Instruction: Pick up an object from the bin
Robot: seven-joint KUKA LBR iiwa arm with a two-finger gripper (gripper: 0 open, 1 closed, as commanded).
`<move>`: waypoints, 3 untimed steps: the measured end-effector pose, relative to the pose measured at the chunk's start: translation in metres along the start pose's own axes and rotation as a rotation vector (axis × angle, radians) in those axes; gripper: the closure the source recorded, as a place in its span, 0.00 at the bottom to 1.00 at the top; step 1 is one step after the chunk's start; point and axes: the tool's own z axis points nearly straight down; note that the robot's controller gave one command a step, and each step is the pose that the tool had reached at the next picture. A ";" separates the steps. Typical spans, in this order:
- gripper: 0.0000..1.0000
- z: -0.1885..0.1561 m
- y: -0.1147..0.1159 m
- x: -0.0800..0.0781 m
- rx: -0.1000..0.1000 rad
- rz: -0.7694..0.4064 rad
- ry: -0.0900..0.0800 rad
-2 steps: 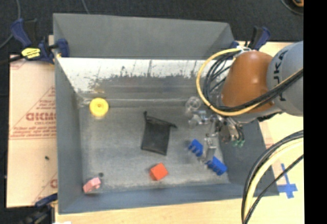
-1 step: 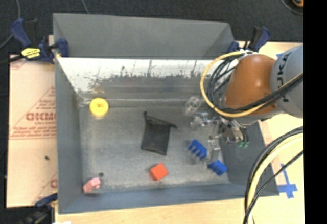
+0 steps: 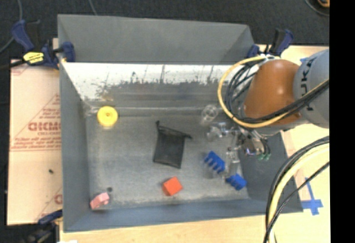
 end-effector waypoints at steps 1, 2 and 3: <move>0.00 0.011 -0.007 -0.002 0.001 -0.223 -0.004; 0.00 0.033 0.007 0.001 -0.001 0.035 -0.001; 1.00 0.042 -0.015 -0.006 0.003 -0.034 -0.012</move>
Offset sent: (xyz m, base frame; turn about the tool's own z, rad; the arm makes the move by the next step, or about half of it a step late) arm -0.0040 0.0122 -0.0398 0.0649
